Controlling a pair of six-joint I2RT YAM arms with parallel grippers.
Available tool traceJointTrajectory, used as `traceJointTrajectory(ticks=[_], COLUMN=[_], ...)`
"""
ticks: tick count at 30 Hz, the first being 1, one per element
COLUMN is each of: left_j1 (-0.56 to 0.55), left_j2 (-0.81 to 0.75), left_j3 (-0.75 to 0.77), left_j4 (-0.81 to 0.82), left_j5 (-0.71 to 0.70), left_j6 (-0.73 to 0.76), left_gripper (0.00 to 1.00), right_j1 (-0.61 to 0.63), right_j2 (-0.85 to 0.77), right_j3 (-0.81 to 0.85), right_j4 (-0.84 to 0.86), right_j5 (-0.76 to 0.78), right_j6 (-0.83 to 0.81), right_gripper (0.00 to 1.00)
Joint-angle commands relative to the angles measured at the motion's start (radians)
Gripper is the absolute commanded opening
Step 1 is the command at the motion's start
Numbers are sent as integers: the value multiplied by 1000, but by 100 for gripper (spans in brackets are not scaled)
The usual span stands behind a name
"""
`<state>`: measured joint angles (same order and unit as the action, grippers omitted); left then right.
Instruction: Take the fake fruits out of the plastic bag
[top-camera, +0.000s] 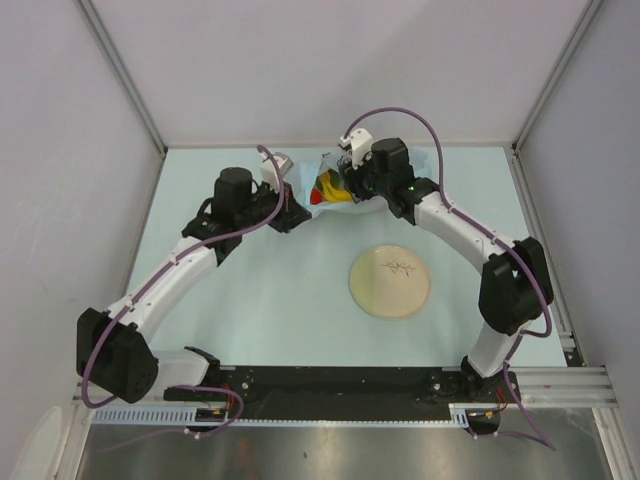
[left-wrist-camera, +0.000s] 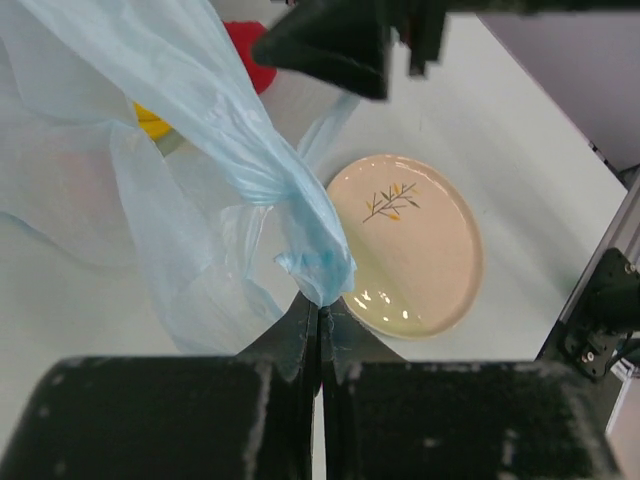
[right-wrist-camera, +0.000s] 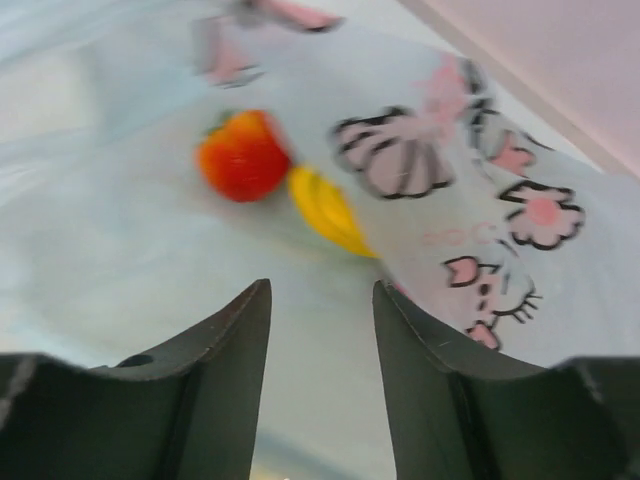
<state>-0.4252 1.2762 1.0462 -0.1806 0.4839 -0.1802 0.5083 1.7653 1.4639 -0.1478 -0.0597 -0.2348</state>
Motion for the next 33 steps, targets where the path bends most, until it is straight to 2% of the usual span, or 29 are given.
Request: traceJointTrajectory(ticks=[1, 5, 9, 14, 17, 18, 21, 27, 29, 33], left_j1=[31, 42, 54, 65, 66, 66, 66, 68, 68, 68], left_j2=[34, 51, 46, 22, 6, 8, 17, 22, 22, 23], left_j3=[70, 81, 81, 46, 20, 18, 26, 6, -5, -2], left_j4=[47, 47, 35, -14, -20, -20, -25, -68, -69, -92], left_j5=[-19, -11, -7, -5, -11, -11, -13, 16, 18, -11], left_j6=[-77, -81, -81, -71, -58, -47, -16, 13, 19, 70], left_gripper=[0, 0, 0, 0, 0, 0, 0, 0, 0, 0], right_j1=[15, 21, 30, 16, 16, 18, 16, 4, 1, -11], right_j2=[-70, -24, 96, 241, 301, 316, 374, 493, 549, 592], right_j3=[-19, -14, 54, 194, 242, 253, 286, 380, 427, 473], right_j4=[-85, -33, 5, -1, 31, 45, 71, 131, 132, 139], right_j5=[-144, -184, -187, -195, -226, -215, -166, -140, -143, -157], right_j6=[-31, -54, -55, 28, 46, 57, 109, 176, 178, 193], right_gripper=[43, 33, 31, 30, 41, 53, 63, 65, 63, 33])
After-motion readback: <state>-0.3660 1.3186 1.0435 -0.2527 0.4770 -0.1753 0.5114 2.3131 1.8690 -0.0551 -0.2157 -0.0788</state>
